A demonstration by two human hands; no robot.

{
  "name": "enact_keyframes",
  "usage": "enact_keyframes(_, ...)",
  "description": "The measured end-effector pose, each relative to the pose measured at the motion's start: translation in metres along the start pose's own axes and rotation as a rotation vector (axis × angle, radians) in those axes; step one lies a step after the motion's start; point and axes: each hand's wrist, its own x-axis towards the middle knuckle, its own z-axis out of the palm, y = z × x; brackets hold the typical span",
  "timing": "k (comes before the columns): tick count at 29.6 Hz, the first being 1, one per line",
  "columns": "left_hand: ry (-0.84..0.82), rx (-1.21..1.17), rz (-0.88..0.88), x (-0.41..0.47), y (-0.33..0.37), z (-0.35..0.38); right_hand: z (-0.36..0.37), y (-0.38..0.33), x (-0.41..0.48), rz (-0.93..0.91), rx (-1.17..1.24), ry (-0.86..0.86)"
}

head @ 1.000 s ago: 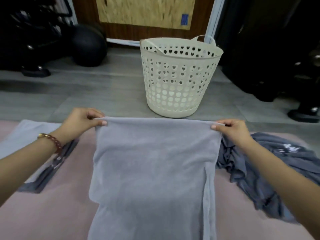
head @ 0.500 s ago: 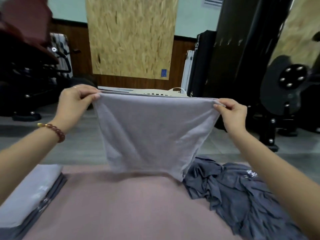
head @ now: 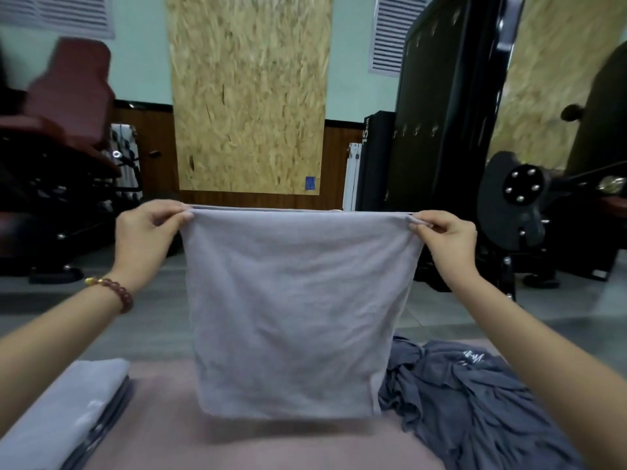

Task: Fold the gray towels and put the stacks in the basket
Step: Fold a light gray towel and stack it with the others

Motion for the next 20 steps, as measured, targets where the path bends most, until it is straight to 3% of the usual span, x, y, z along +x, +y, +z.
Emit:
enact_keyframes(6, -0.01, -0.095, -0.062, 0.002, 0.017, -0.005, -0.018, -0.008, 0.0, -0.009, 0.026, 0.002)
enact_keyframes(11, -0.078, -0.111, -0.084, 0.001, 0.02, -0.006, -0.025, -0.009, 0.002, 0.073, 0.046, 0.006)
enact_keyframes(20, -0.058, -0.152, -0.142, 0.001, 0.028, -0.002, -0.01, 0.002, -0.002, 0.19, 0.105, 0.078)
